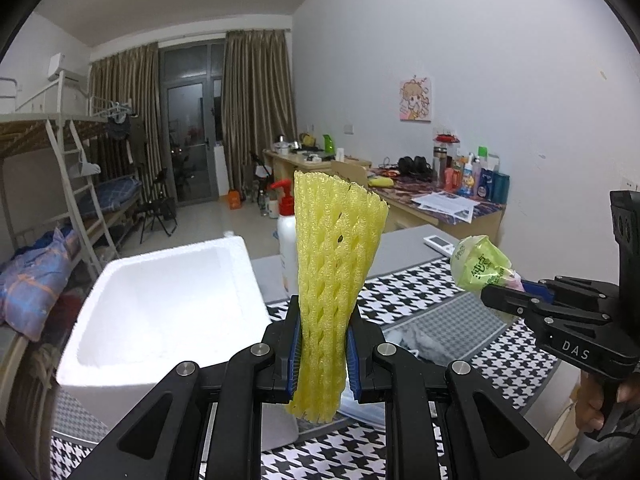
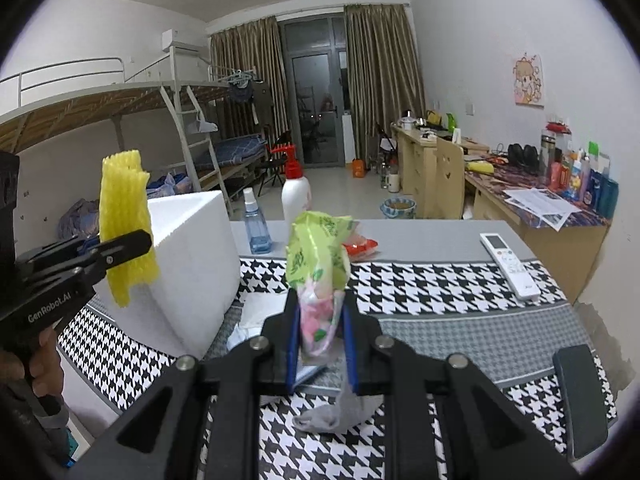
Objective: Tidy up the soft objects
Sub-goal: 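Lift and carry the yellow net and green packet over the white foam box with both tools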
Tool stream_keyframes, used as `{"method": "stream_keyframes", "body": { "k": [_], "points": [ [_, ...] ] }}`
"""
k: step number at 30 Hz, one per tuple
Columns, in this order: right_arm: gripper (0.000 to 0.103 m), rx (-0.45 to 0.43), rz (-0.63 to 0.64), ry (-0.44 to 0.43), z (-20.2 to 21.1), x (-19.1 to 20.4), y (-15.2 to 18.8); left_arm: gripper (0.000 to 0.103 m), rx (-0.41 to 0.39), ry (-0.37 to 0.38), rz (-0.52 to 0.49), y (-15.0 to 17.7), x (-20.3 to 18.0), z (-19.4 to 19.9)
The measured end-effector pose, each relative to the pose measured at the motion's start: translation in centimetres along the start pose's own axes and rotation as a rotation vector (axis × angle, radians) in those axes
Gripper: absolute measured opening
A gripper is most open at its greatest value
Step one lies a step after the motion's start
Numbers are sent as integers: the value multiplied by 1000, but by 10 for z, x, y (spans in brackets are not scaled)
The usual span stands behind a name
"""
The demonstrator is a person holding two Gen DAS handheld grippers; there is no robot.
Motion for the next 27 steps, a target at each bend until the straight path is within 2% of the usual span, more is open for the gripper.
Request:
{"method": "stream_keyframes", "body": {
  "k": [15, 27],
  "points": [
    [23, -11, 32, -67, -9, 28, -28, 20, -21, -33, 36, -14, 21, 7],
    [23, -30, 83, -114, -9, 55, -43, 20, -56, -116, 76, -27, 54, 19]
  ]
}}
Point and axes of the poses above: each gripper's, at about its wrist camera, not at the fingertips, and z roughly against the way its jaws point, x to its left, y to its underside, the point moved 6 cm from there along -z, roughly the way its jaws point, and after that the axes turned 4 degrees about x, right-handed, at the moved point
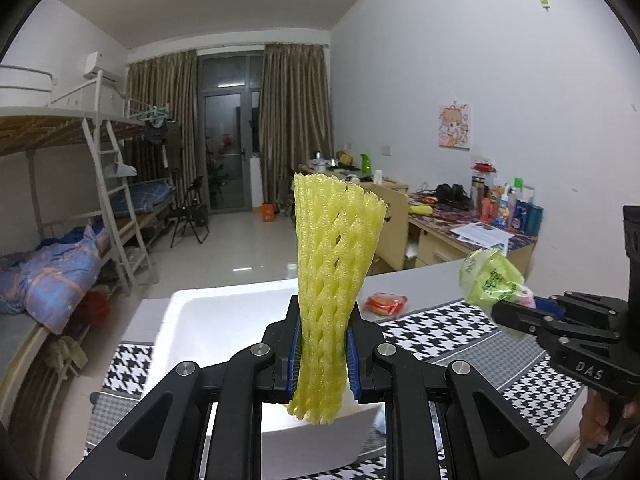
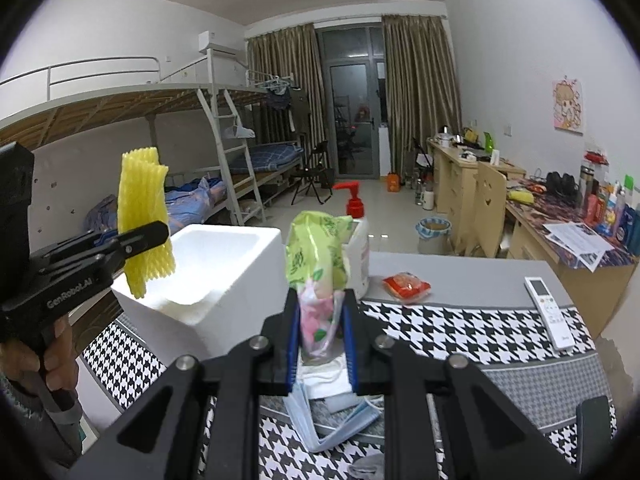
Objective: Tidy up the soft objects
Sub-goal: 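Lift and carry the yellow net and green packet over the white foam box with both tools, then open the left tool to drop the yellow net into the box while the right tool drops the green packet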
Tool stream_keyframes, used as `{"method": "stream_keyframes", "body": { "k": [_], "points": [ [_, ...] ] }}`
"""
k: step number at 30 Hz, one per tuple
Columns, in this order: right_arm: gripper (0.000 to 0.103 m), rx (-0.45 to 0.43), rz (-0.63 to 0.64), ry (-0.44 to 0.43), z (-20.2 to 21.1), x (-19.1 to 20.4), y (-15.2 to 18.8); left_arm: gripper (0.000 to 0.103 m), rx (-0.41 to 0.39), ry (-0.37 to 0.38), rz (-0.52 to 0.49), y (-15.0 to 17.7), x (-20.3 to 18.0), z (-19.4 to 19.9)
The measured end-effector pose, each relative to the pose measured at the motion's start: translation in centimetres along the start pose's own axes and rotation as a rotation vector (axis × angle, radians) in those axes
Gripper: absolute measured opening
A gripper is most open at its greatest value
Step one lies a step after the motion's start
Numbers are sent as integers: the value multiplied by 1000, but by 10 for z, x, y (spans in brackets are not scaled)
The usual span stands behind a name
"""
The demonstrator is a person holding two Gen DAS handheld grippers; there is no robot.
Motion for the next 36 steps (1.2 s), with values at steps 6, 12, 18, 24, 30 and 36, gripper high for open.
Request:
{"method": "stream_keyframes", "body": {
  "k": [6, 12, 18, 24, 30, 36],
  "points": [
    [23, -8, 22, -23, -5, 12, -10, 20, 10, -30, 17, -1, 11, -4],
    [23, 6, 29, -47, -16, 24, -17, 20, 28, -52, 25, -2, 22, -13],
    [23, 3, 52, -53, -23, 35, -25, 20, 45, -66, 37, -1, 31, -21],
    [23, 10, 62, -57, -29, 43, -30, 20, 71, -80, 38, 2, 37, -30],
    [23, 28, 73, -66, -37, 50, -31, 20, 78, -87, 46, 2, 44, -35],
    [23, 35, 80, -71, -44, 53, -35, 31, 101, -87, 44, 4, 49, -42]
  ]
}}
Point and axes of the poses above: each gripper's, at about its wrist camera, not at the fingertips, and z roughly against the way its jaws point, x to its left, y to its underside, the point moved 6 cm from there along -z, roughly the way its jaws point, and after that the axes turned 4 degrees about x, right-handed, at the moved point
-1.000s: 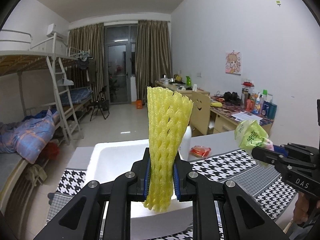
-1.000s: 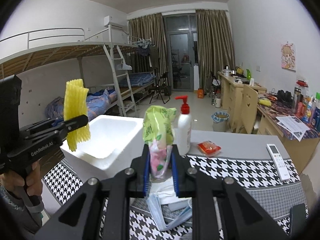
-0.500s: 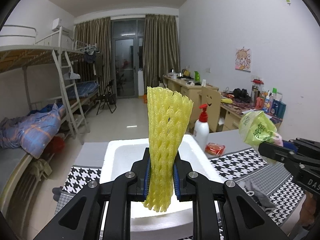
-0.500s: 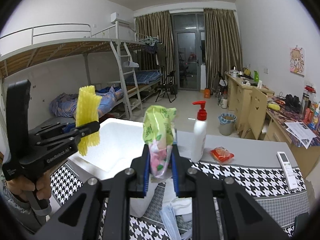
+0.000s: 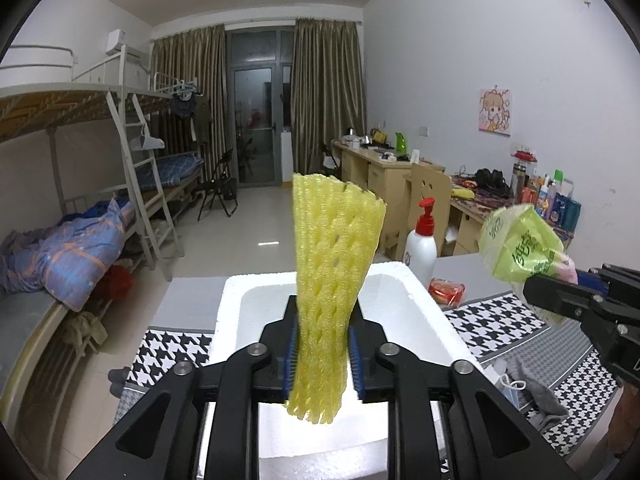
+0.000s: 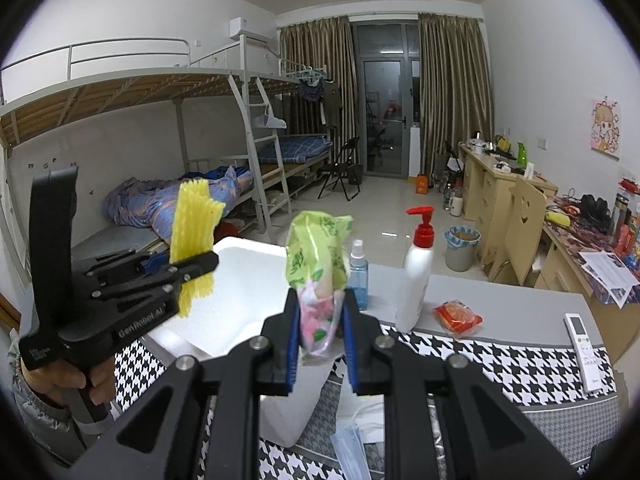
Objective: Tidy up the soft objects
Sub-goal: 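Open the left tool to drop the yellow net into the box while the right tool drops the green packet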
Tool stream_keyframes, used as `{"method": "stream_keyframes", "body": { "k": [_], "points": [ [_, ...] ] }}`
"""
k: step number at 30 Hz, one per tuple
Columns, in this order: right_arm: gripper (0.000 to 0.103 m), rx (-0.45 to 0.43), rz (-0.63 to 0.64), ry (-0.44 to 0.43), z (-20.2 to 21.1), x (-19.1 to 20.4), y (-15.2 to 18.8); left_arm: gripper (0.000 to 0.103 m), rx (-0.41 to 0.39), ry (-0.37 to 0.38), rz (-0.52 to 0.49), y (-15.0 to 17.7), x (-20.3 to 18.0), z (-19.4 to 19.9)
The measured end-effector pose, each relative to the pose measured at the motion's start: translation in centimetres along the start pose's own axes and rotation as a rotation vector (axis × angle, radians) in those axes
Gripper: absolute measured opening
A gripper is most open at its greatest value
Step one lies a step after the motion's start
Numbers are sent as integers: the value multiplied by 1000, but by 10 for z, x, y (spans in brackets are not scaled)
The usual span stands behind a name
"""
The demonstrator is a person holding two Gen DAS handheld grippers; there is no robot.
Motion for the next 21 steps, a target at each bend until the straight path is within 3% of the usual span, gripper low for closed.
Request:
{"method": "stream_keyframes", "body": {
  "k": [4, 6, 9, 15, 21],
  "points": [
    [23, 6, 11, 4, -5, 5, -2, 75, -4, -5, 5, 0, 3, -3],
    [23, 8, 14, 0, -5, 6, 1, 81, -22, -18, 12, 1, 8, 1],
    [23, 19, 13, -5, -9, 6, 3, 97, -39, -32, 18, 1, 12, 4],
    [23, 42, 17, -19, -17, 12, 3, 100, -84, -25, 18, -1, 17, 12],
    [23, 56, 43, -46, -25, 25, -4, 102, -113, -73, 47, 0, 33, 25]
  ]
}}
Point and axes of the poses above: each gripper's, at about its wrist camera, not at the fingertips, and z roughly against the way its jaws point, x to its left, y to its underside, the point moved 6 cm from there along -z, roughly the way its jaws point, and after that the axes turned 4 degrees about x, right-handed, at the moved point
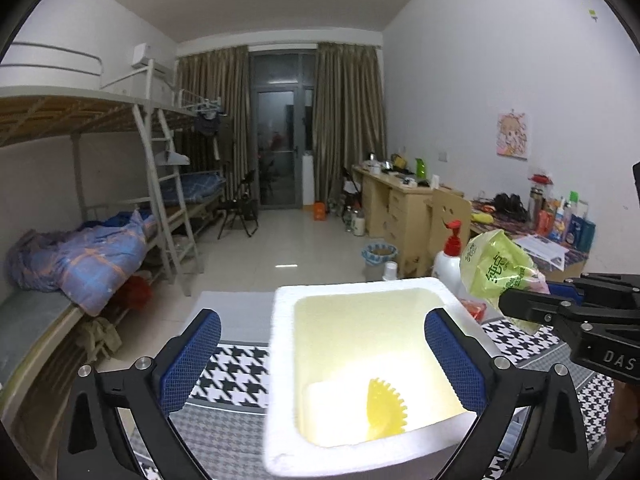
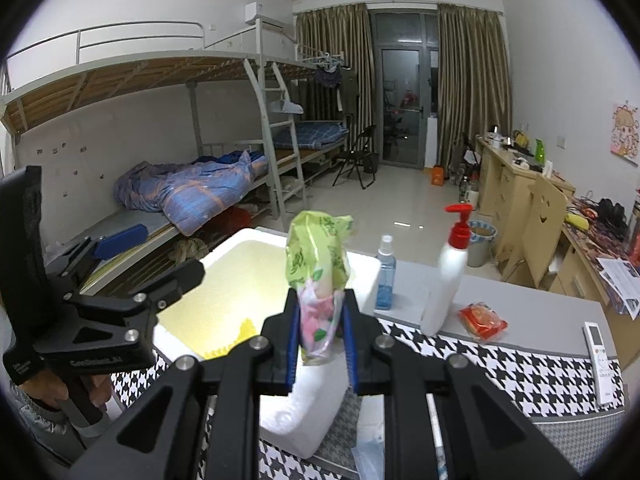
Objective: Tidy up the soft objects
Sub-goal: 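Open the left tool to drop the yellow net into the box while the right tool drops the green packet, then withdraw both tools from the box back over the masks and sock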
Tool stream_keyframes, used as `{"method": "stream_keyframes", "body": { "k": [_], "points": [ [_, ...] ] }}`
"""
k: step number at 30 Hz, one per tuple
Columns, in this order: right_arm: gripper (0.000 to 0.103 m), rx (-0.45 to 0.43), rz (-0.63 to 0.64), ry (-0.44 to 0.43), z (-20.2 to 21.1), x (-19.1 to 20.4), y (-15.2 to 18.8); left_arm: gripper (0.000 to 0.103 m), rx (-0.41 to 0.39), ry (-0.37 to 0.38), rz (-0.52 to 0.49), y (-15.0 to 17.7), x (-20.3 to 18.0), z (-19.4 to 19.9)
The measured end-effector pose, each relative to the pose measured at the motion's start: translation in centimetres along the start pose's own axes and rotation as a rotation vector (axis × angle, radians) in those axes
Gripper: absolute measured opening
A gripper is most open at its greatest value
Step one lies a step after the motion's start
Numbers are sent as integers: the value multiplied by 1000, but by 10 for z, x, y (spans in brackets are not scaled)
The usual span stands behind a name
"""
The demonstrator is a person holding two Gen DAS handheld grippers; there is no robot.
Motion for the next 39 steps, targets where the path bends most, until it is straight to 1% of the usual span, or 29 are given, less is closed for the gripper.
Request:
{"method": "stream_keyframes", "body": {
  "k": [6, 15, 18, 20, 21, 23, 24, 26, 33, 38, 39],
  "points": [
    [23, 17, 15, -22, -8, 9, -4, 102, -21, -33, 16, 0, 10, 9],
    [23, 31, 37, -52, -20, 24, -10, 102, -19, -75, 27, 4, 26, 12],
    [25, 44, 39, -65, -26, 28, -10, 102, -18, -83, 39, 4, 32, 12],
    [28, 52, 39, -65, -28, 28, -11, 102, -19, -82, 45, 5, 33, 13],
    [32, 52, 42, -65, -28, 29, -11, 102, -17, -81, 45, 5, 33, 13],
    [45, 47, 53, -62, -26, 30, -12, 102, -11, -74, 40, 7, 34, 15],
    [58, 36, 58, -59, -24, 31, -13, 102, -15, -74, 40, 8, 35, 16],
    [71, 16, 63, -61, -20, 33, -14, 102, -21, -77, 46, 8, 36, 18],
    [74, 7, 62, -43, -18, 30, -14, 102, -27, -69, 63, 8, 38, 21],
    [74, -6, 56, -23, -11, 26, -11, 102, -29, -63, 50, 7, 32, 22],
    [76, -8, 58, -17, -8, 24, -10, 102, -31, -63, 47, 7, 31, 23]
  ]
}}
Point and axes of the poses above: each gripper's, at about its wrist camera, not at the fingertips, and z roughly against the way its jaws point, x to its left, y to its underside, the point moved 6 cm from there along -z, roughly the way its jaws point, and after that the axes turned 4 degrees about x, right-handed, at the moved point
